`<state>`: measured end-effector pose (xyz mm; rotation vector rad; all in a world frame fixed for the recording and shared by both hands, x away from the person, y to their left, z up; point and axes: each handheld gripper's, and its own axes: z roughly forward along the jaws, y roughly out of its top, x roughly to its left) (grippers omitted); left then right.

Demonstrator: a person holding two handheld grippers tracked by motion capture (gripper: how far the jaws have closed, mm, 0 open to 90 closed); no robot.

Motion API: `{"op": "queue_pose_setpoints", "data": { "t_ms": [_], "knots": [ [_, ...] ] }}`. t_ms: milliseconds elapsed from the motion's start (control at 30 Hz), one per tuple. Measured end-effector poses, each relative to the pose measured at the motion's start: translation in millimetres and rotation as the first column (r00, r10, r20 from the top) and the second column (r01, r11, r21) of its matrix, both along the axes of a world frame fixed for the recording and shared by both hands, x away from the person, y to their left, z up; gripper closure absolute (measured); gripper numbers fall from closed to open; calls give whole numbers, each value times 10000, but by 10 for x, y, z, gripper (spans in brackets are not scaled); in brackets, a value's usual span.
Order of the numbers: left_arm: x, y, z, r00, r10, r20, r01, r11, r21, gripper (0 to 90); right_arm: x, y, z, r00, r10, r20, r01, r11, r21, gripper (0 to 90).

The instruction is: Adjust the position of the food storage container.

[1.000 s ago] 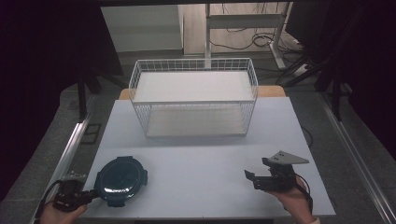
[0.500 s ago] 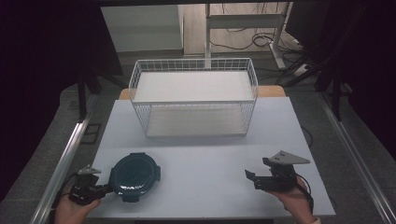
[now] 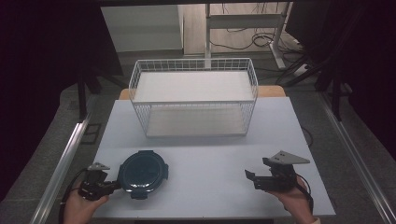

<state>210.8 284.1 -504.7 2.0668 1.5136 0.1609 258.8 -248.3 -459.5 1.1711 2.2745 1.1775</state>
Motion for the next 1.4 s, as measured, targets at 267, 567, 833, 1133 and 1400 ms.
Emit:
{"op": "queue_pose_setpoints", "data": {
  "t_ms": [267, 567, 833, 1133, 1400],
  "knots": [
    [97, -137, 16, 9992, -389, 5, 389, 9992, -27, 900, 5, 4, -11, 10000, -14, -37, 14, 10000, -21, 170],
    [191, -271, 49, 9980, -617, 156, 618, 9980, -93, 900, 6, -12, 1, 9999, -105, -14, 105, 9999, -3, 170],
    [265, -443, 74, 9941, -1081, 132, 1082, 9941, -62, 900, 8, -14, -2, 9999, -111, -37, 111, 9999, -8, 170],
    [359, -677, 100, 9865, -1637, 96, 1636, 9865, 73, 900, 7, -23, 0, 9998, -205, -9, 205, 9998, 36, 171],
    [450, -832, 107, 9809, -1941, 150, 1940, 9810, 77, 900, 9, -28, -5, 9998, -204, -27, 204, 9998, 4, 171]
  ]
}}
